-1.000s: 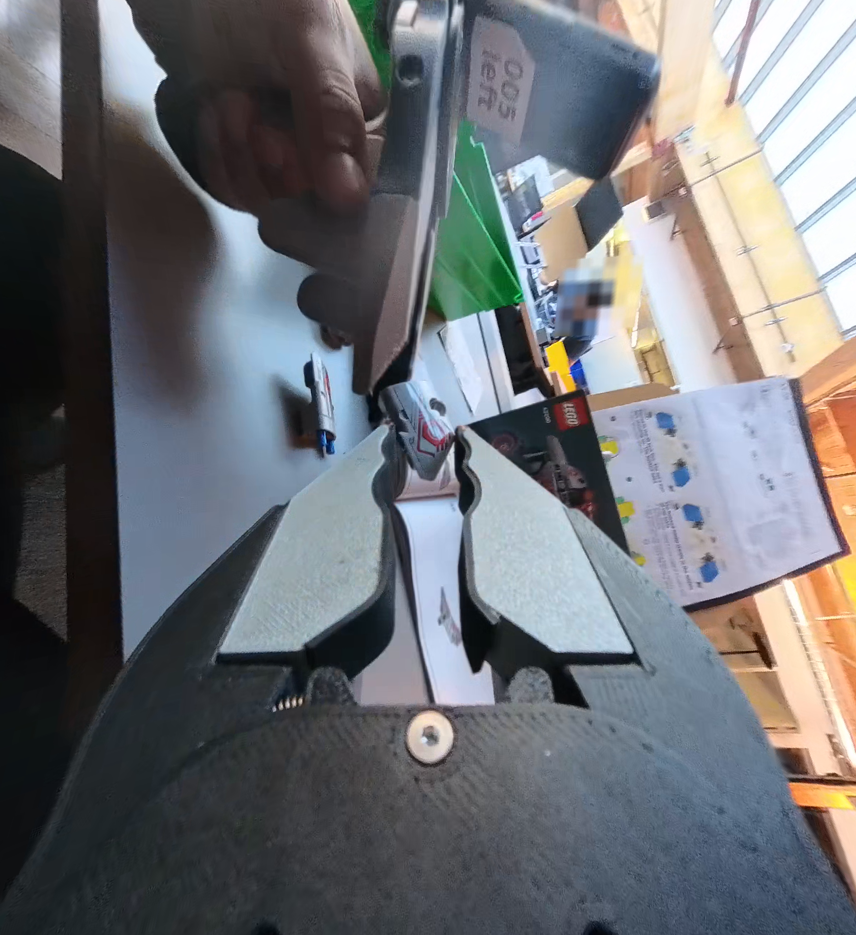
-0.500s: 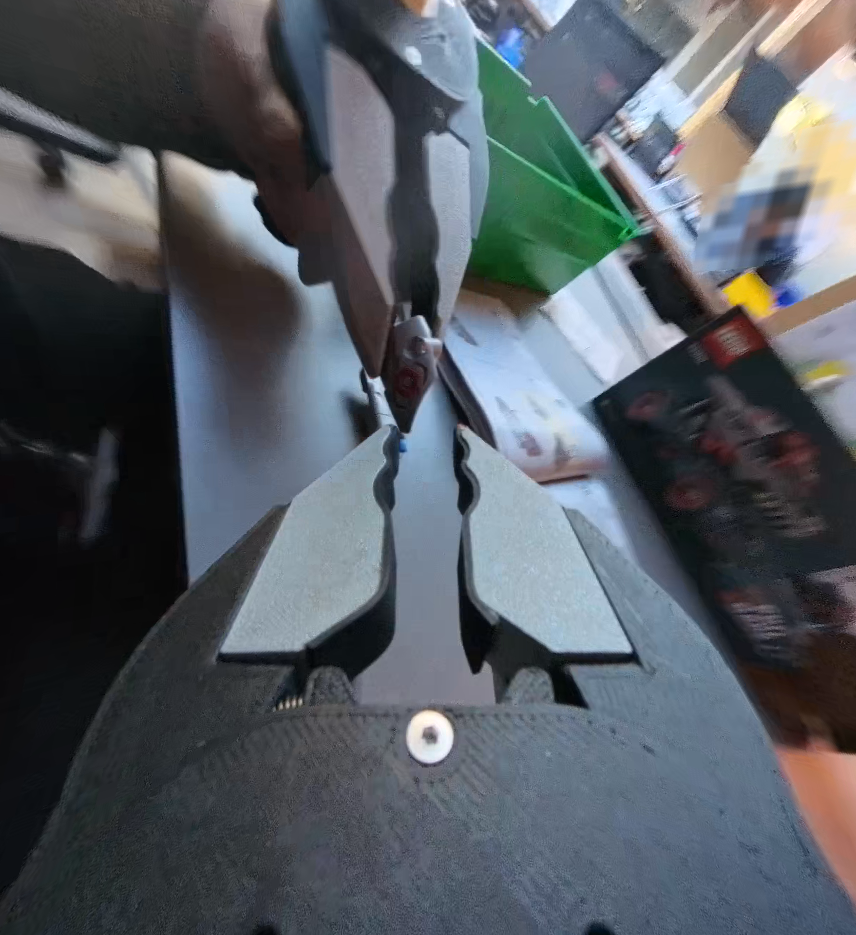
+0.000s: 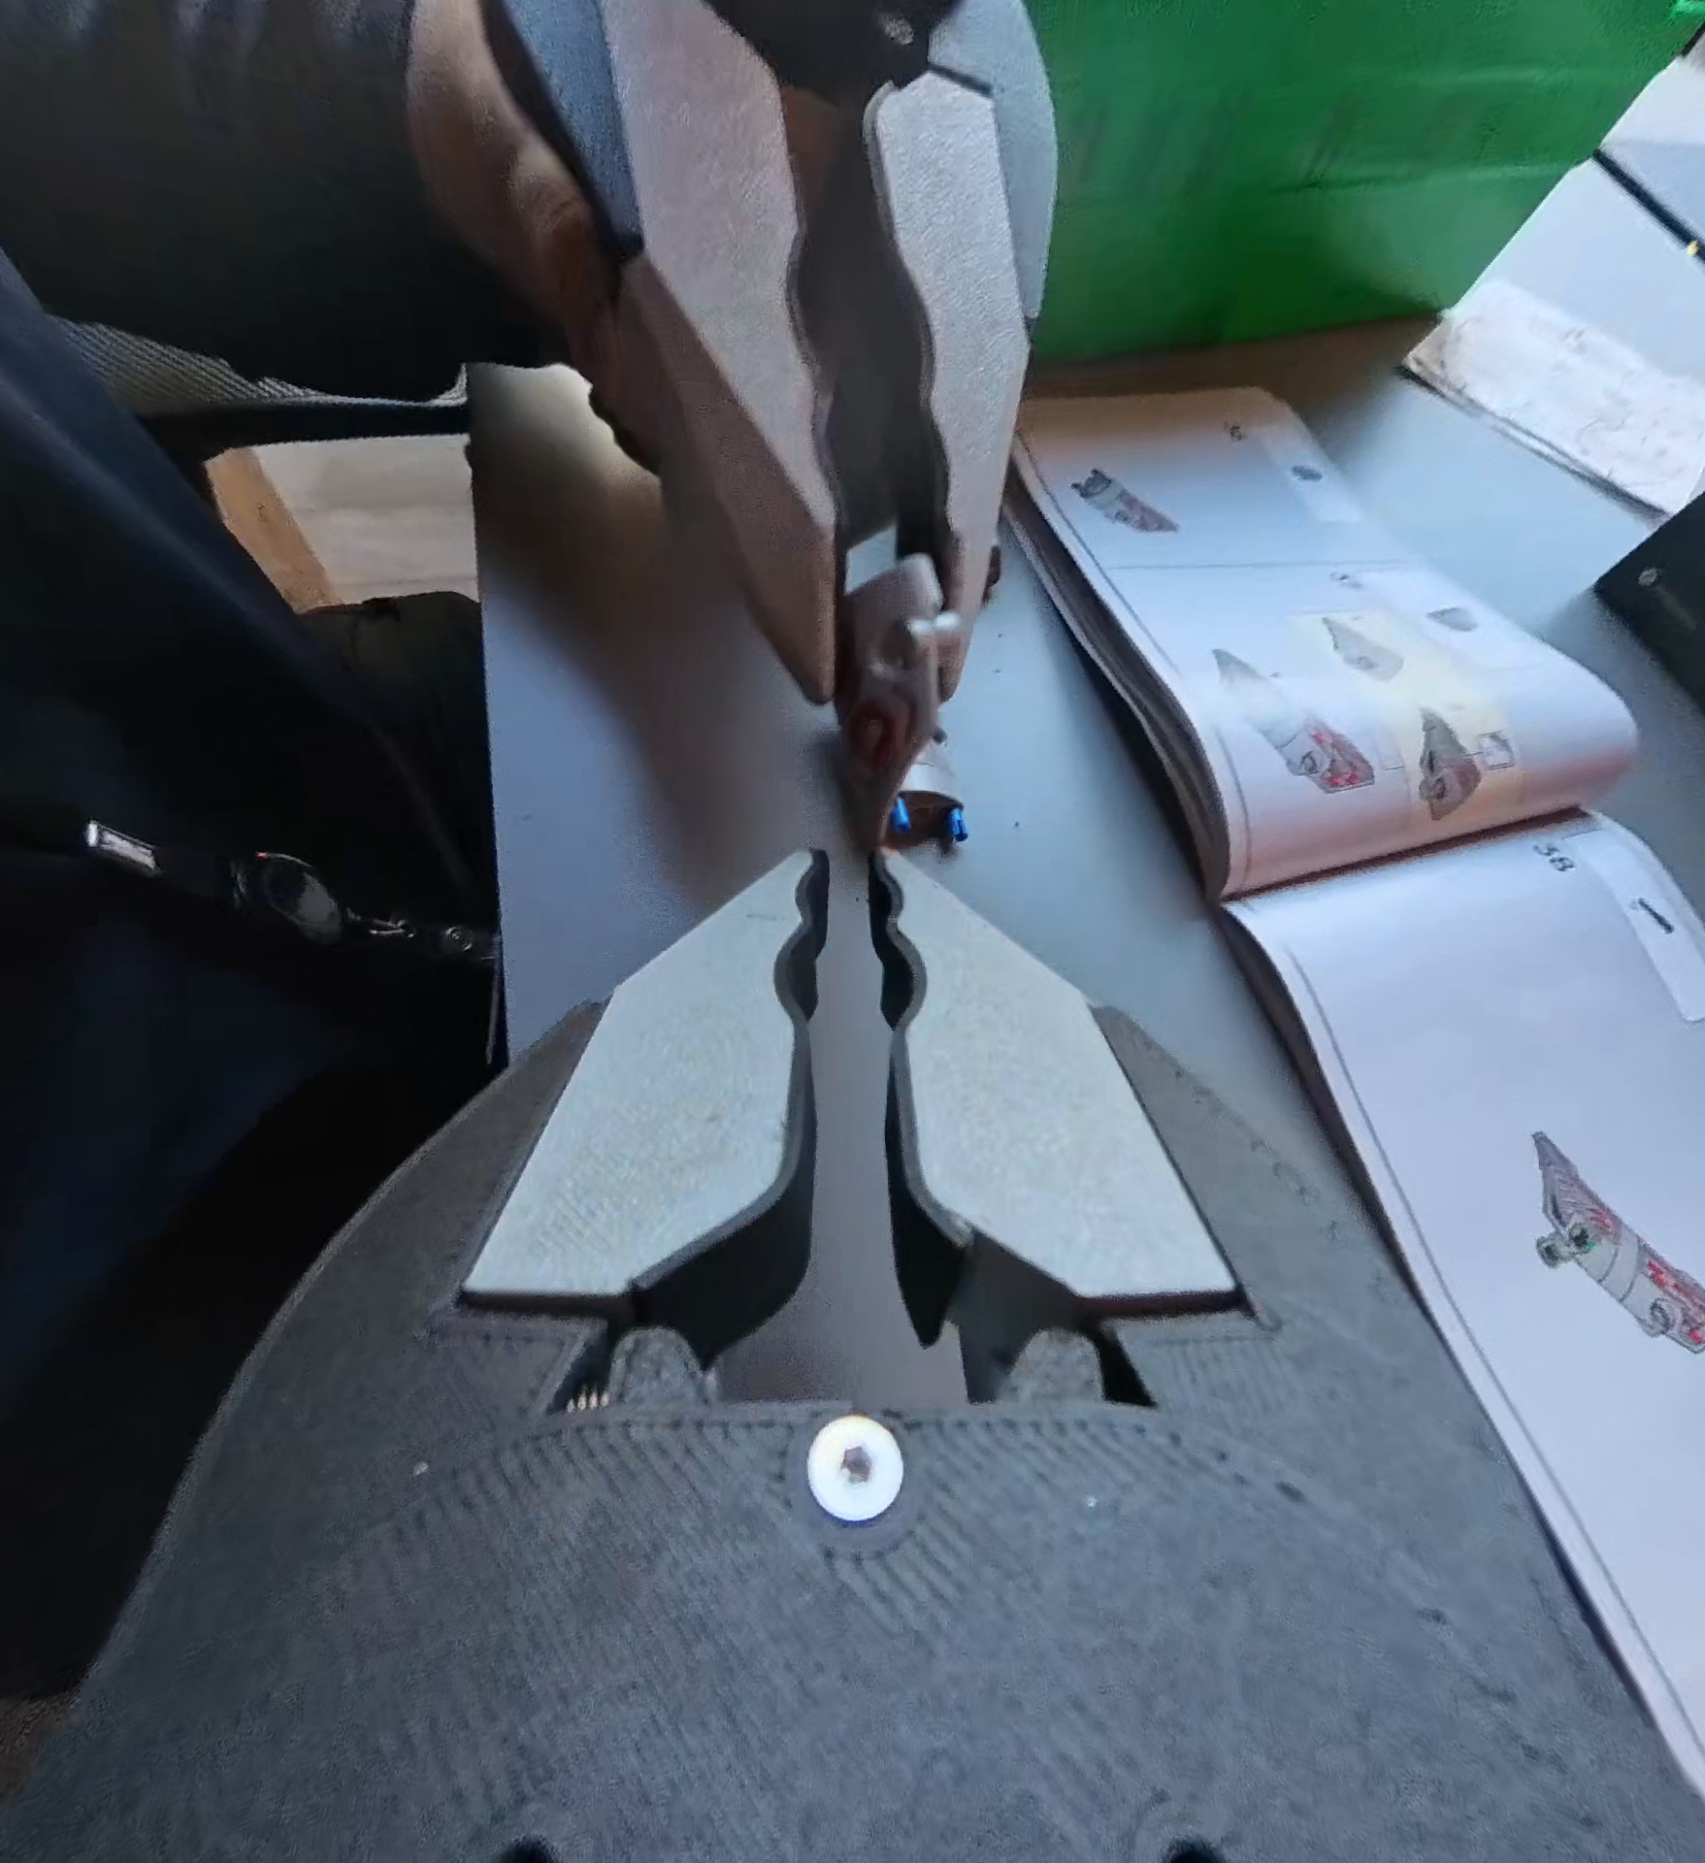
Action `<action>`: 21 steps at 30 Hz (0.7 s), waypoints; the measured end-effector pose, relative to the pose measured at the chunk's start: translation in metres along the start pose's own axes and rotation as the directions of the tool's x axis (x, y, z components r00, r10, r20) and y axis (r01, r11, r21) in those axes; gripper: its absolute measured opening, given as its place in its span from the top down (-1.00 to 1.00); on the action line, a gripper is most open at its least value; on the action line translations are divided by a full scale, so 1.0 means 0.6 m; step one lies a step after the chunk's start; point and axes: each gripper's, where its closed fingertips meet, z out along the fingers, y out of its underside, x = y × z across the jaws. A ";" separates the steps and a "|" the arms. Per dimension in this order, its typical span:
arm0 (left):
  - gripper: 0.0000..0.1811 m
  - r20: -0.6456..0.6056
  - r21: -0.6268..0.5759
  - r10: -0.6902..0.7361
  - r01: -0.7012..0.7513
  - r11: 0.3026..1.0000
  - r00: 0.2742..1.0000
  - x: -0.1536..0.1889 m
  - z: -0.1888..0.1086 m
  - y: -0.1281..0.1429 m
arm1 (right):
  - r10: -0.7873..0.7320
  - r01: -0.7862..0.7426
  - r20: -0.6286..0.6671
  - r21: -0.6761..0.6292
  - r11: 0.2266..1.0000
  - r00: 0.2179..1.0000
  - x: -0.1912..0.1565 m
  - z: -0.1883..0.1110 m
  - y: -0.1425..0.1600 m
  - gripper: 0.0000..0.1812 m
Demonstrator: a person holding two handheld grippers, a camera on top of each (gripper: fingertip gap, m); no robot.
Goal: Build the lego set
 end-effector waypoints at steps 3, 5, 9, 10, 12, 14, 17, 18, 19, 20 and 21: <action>0.86 -0.036 0.021 -0.058 0.059 0.998 0.998 -0.001 -0.001 0.001 | 0.039 -0.040 0.012 0.046 0.998 0.999 0.000 -0.004 -0.012 1.00; 0.86 -0.026 0.006 -0.047 0.047 0.999 0.999 -0.001 0.001 0.009 | 0.096 -0.099 0.038 0.079 0.992 0.995 0.001 -0.009 -0.021 1.00; 0.86 -0.024 -0.014 -0.022 0.022 1.000 0.999 0.007 0.006 0.016 | 0.173 -0.189 0.109 0.161 0.969 0.979 -0.002 -0.020 -0.044 1.00; 0.86 -0.031 -0.017 -0.019 0.019 1.000 0.999 0.011 0.007 0.016 | 0.186 -0.203 0.109 0.166 0.965 0.976 0.000 -0.019 -0.046 1.00; 0.86 -0.035 -0.024 -0.024 0.023 0.999 0.999 0.016 0.011 0.017 | 0.208 -0.220 0.088 0.157 0.963 0.974 0.006 -0.015 -0.045 1.00; 0.86 -0.010 -0.016 -0.016 0.016 1.000 1.000 0.014 0.011 0.016 | 0.218 -0.228 0.078 0.152 0.962 0.973 0.007 -0.012 -0.045 1.00; 0.86 0.019 0.020 -0.016 0.016 1.000 1.000 0.008 0.004 0.009 | 0.219 -0.229 0.081 0.153 0.961 0.972 0.004 -0.013 -0.043 1.00; 0.86 0.021 0.024 -0.022 0.021 0.999 1.000 0.007 0.003 0.009 | 0.221 -0.232 0.085 0.158 0.960 0.972 0.003 -0.014 -0.044 1.00; 0.86 0.017 0.022 -0.026 0.026 0.999 1.000 0.008 0.004 0.009 | 0.223 -0.237 0.097 0.172 0.956 0.970 0.002 -0.017 -0.048 0.98; 0.86 0.016 0.017 -0.026 0.026 1.000 1.000 0.009 0.005 0.010 | 0.229 -0.246 0.107 0.191 0.950 0.967 0.001 -0.019 -0.053 0.98; 0.86 0.017 0.014 -0.024 0.024 1.000 1.000 0.010 0.006 0.011 | 0.240 -0.259 0.115 0.205 0.944 0.964 0.003 -0.020 -0.058 0.96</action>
